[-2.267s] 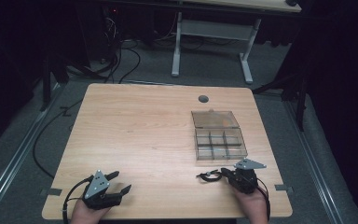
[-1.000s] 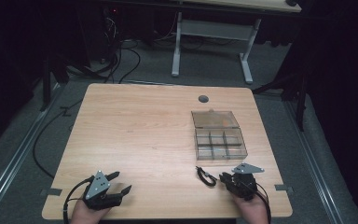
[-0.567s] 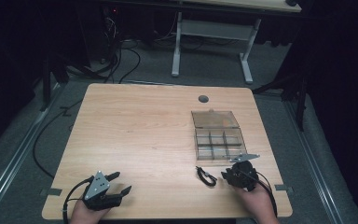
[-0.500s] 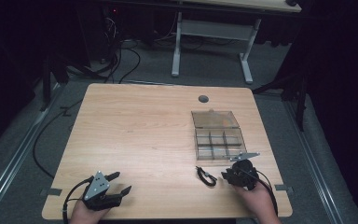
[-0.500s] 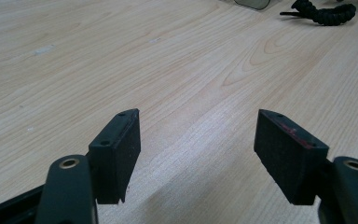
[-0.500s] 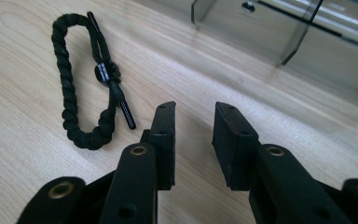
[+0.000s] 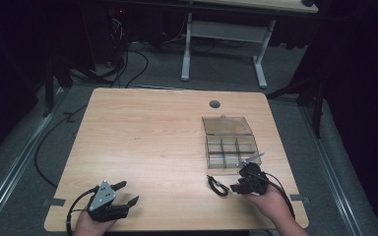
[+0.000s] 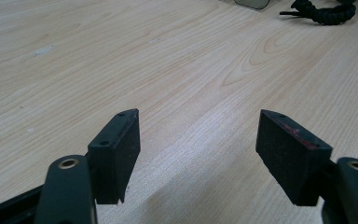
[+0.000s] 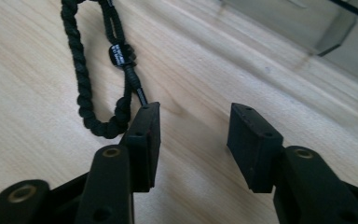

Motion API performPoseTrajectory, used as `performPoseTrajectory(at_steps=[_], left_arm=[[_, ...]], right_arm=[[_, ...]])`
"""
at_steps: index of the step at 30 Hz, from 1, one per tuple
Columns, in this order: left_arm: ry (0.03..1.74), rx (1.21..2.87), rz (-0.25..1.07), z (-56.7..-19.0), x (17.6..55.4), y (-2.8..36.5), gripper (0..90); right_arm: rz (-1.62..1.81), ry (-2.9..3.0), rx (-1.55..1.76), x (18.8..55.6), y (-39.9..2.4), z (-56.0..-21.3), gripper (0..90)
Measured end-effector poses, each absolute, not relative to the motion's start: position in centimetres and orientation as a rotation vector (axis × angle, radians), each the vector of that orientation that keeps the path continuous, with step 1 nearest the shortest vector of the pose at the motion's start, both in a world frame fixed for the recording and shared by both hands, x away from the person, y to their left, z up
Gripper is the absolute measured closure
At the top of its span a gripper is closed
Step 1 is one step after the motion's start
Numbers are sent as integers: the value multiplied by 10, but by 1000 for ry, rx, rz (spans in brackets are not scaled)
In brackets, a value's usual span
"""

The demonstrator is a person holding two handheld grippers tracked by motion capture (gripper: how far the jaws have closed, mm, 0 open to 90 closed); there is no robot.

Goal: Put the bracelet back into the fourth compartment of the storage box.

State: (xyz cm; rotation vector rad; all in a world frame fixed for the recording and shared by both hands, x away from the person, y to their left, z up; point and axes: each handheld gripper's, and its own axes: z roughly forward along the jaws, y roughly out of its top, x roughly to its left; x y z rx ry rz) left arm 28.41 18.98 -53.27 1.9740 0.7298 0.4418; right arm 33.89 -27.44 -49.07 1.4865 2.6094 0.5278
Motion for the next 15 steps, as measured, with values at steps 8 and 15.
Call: performPoseTrajectory(at_steps=[8, 15], left_arm=[[724, 1978, 440, -533, 284, 190, 307], [720, 1983, 438, -533, 284, 189, 307]], right_arm=[[440, 2666, 1463, 344, -268, -481, 430], [365, 2712, 1496, 347, -268, -475, 395]])
